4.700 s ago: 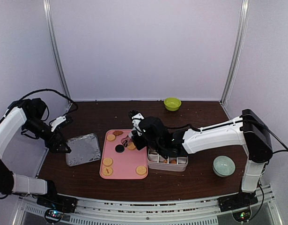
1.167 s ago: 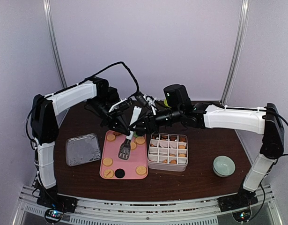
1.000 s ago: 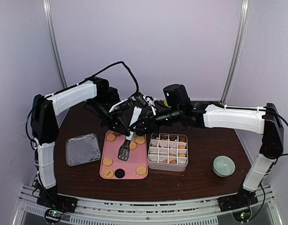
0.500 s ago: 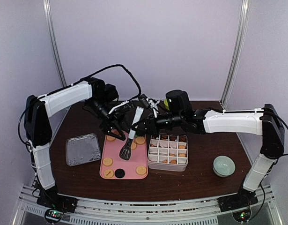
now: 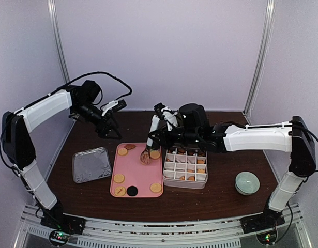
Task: Pack the cookies
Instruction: Position the fake cookies on the plate, then pass from the right arm to the left
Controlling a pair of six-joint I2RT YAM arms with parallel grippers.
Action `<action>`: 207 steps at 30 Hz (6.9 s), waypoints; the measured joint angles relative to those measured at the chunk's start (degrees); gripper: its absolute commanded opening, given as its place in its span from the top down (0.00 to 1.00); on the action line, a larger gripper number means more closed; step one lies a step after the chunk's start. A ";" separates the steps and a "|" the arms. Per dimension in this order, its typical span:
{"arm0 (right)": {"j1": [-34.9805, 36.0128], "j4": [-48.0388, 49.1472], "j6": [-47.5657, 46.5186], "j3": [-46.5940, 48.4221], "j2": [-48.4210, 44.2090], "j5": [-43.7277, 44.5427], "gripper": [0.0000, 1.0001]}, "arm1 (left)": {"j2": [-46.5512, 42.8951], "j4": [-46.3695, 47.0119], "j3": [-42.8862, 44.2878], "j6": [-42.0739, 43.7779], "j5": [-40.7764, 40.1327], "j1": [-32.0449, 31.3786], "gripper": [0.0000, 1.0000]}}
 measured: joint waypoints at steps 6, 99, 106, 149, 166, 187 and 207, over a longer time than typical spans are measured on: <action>4.66 2.21 -1.75 0.79 2.51 12.02 0.78 | -5.51 3.34 -4.79 -3.48 -8.57 3.08 0.02; 14.27 -0.79 3.98 -4.74 0.39 29.73 0.60 | -15.39 1.03 -10.32 -5.99 -13.55 6.84 0.02; 15.21 -3.15 4.68 -4.74 0.17 31.69 0.56 | -15.39 0.96 -10.32 -5.99 -13.03 6.84 0.02; 16.17 -12.41 -1.92 4.02 0.13 34.80 0.75 | -14.58 0.72 -13.88 -4.63 -7.30 6.84 0.02; 15.32 -14.64 -1.95 5.25 0.42 33.97 0.81 | -13.29 0.46 -17.64 -1.09 -3.41 6.84 0.02; 11.45 -18.36 -0.55 12.26 3.72 29.29 0.80 | -14.25 0.59 -18.56 0.13 -0.48 6.84 0.02; 5.95 5.22 17.49 2.40 -3.37 6.69 0.76 | -12.35 4.37 -18.99 1.57 0.13 -8.09 0.31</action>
